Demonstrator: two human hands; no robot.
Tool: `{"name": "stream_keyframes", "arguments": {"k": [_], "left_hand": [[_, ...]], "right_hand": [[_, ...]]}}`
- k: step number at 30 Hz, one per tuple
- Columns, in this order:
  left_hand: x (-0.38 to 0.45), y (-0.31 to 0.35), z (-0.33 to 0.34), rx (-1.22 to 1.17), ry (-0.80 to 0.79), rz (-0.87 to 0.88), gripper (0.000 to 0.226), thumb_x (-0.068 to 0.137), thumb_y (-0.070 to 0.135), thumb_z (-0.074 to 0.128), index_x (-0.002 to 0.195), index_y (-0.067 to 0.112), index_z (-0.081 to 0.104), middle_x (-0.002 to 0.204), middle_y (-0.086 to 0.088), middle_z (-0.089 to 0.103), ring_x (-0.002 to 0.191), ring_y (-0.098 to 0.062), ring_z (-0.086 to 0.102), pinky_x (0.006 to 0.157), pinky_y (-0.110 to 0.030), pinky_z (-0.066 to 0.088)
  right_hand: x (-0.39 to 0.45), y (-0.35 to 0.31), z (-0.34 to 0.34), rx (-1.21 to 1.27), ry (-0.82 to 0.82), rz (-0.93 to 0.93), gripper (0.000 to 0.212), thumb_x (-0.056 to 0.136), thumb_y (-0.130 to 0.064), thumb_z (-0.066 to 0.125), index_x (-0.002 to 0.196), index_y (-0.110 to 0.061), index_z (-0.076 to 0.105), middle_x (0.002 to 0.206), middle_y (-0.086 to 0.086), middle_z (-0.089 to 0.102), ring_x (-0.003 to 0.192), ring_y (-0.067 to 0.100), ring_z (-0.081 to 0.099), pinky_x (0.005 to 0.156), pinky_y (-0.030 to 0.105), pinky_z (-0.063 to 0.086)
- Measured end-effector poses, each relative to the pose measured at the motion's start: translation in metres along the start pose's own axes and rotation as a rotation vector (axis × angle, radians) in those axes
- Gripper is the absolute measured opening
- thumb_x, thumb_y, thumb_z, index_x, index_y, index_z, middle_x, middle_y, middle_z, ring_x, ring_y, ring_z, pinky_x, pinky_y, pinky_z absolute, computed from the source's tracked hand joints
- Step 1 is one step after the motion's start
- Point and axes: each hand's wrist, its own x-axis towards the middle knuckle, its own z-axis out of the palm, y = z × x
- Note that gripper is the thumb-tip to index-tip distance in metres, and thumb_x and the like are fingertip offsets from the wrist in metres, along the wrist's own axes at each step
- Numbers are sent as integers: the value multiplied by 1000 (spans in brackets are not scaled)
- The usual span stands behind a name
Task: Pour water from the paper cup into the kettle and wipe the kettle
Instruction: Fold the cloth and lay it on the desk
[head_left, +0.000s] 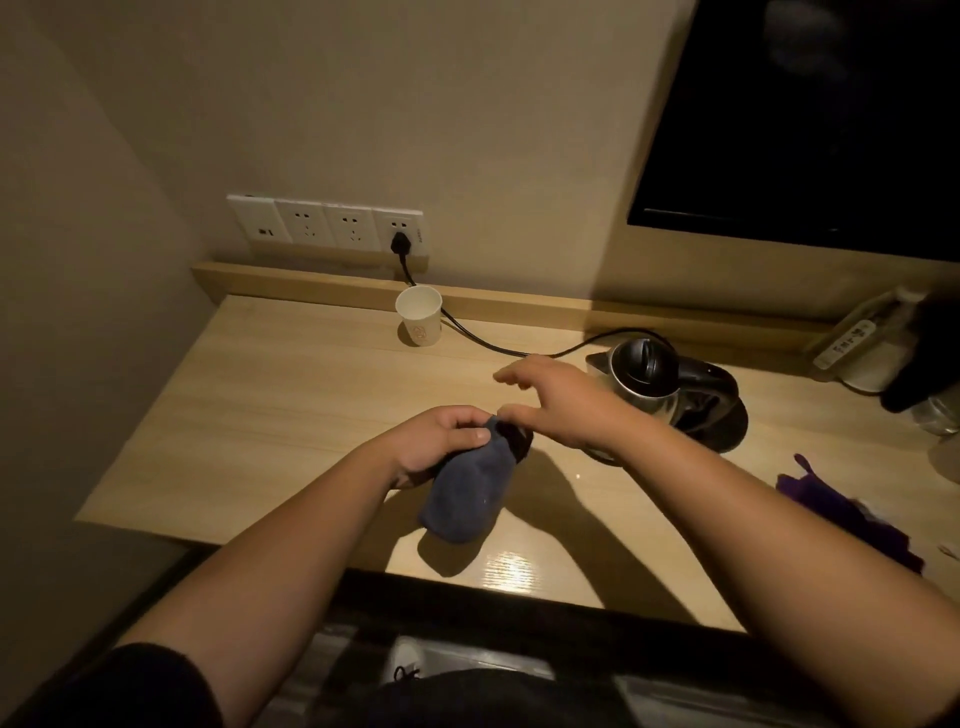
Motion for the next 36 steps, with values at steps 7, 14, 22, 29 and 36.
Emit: {"name": "stream_keyframes", "arguments": {"k": [7, 14, 22, 29, 36], "left_hand": [[-35, -2, -23, -147, -1, 10, 28, 92, 19, 62, 115, 3, 55, 106, -13, 62, 93, -20, 60, 84, -32, 49], [-79, -1, -48, -94, -38, -70, 33, 100, 38, 45, 112, 10, 58, 103, -5, 59, 94, -18, 56, 79, -29, 46], [-118, -19, -101, 414, 128, 85, 30, 91, 26, 63, 121, 25, 58, 111, 6, 64, 101, -10, 59, 90, -32, 51], [-155, -25, -165, 479, 39, 180, 47, 91, 42, 61, 133, 30, 44, 120, 10, 58, 107, -4, 57, 94, -31, 49], [-171, -39, -191, -273, -68, 43, 54, 97, 40, 50, 145, 23, 31, 132, -4, 48, 107, -23, 61, 89, -39, 53]], "right_hand": [[9, -28, 19, 136, -206, -24, 38, 84, -31, 74, 118, -19, 63, 106, -4, 64, 95, 16, 58, 81, 27, 48], [13, -63, 27, 290, -131, 43, 16, 84, -24, 71, 87, -24, 55, 86, 1, 59, 79, 16, 56, 67, 25, 48], [28, -108, 52, 498, 16, 262, 15, 89, -26, 66, 94, -19, 54, 95, 10, 60, 88, 23, 60, 71, 28, 52], [47, -165, 73, 970, 171, 413, 12, 86, -18, 64, 91, -8, 60, 92, 19, 63, 87, 32, 63, 75, 43, 52], [40, -210, 82, 1270, 173, 359, 32, 78, -22, 68, 103, -7, 56, 102, 17, 59, 91, 28, 59, 76, 37, 51]]}}
